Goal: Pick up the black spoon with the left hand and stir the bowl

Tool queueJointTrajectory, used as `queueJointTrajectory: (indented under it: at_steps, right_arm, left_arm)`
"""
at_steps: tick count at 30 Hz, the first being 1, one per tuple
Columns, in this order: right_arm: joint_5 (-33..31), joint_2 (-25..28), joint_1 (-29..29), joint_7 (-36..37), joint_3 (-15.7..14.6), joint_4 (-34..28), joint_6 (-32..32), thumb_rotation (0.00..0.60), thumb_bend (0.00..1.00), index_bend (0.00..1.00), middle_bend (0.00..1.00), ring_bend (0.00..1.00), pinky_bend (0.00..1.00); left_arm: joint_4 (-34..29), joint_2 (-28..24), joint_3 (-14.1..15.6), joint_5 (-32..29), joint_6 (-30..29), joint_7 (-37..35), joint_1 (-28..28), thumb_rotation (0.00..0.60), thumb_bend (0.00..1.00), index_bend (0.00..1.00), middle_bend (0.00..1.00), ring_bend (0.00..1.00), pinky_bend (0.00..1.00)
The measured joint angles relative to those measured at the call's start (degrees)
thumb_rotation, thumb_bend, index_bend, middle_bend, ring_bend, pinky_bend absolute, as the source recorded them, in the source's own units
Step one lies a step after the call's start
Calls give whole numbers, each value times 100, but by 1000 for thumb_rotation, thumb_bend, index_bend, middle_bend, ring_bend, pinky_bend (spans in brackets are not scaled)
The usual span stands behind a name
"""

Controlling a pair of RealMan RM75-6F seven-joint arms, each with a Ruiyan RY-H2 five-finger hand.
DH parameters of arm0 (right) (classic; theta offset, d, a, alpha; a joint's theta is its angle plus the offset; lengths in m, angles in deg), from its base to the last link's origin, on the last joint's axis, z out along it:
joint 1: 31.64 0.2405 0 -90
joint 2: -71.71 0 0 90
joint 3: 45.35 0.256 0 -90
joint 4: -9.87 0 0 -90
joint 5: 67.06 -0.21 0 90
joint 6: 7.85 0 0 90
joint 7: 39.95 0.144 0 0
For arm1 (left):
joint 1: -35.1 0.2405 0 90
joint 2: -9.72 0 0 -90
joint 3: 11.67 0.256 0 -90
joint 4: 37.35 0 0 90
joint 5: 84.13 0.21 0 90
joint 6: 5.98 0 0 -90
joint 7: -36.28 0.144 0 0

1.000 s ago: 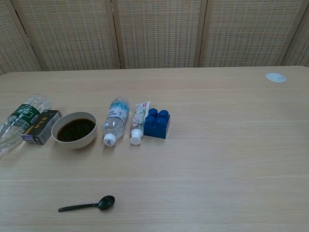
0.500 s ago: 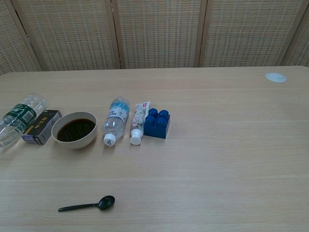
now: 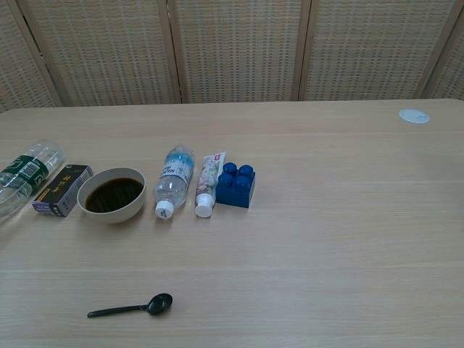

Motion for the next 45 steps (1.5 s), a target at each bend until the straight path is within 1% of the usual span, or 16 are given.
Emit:
queueJointTrajectory:
  at_steps: [4, 7, 12, 16, 21, 27, 30, 36, 45]
  right_arm:
    - [0, 3, -13, 10, -8, 2, 8, 600, 189, 221, 79, 0, 0]
    - [8, 8, -25, 22, -14, 7, 23, 600, 189, 221, 80, 0, 0]
    - [27, 23, -49, 45, -37, 13, 41, 600, 189, 222, 81, 0, 0]
    - [43, 41, -65, 65, -44, 9, 66, 600, 189, 222, 81, 0, 0]
    - [43, 53, -92, 90, -59, 22, 81, 600, 189, 222, 81, 0, 0]
    - [24, 52, -113, 118, -71, 50, 74, 600, 189, 221, 81, 0, 0]
    - [27, 56, -114, 127, -68, 58, 76, 600, 189, 222, 81, 0, 0]
    - [17, 58, -116, 145, -65, 73, 61, 600, 189, 222, 82, 0, 0]
    - [-18, 71, -138, 175, -51, 96, 66, 600, 189, 221, 82, 0, 0]
  left_arm:
    - [32, 148, 13, 82, 96, 210, -53, 600, 142, 168, 396, 428, 603]
    - [49, 253, 23, 116, 250, 343, -122, 600, 143, 237, 479, 516, 665]
    - [87, 488, -16, 138, 436, 600, -244, 600, 144, 339, 619, 646, 710]
    - [165, 714, -91, 31, 626, 807, -337, 600, 143, 384, 694, 705, 734]
    - [234, 945, -178, -235, 910, 1108, -445, 600, 143, 407, 729, 736, 749]
    - [299, 1309, -335, -759, 1276, 1462, -593, 600, 147, 415, 750, 756, 759]
    - [365, 1481, -396, -915, 1366, 1631, -648, 600, 212, 415, 754, 760, 761]
    - [524, 1779, -450, -1208, 1572, 1950, -761, 600, 282, 416, 754, 761, 762]
    - [780, 2259, -432, -1645, 1828, 2316, -924, 600, 295, 416, 754, 762, 762]
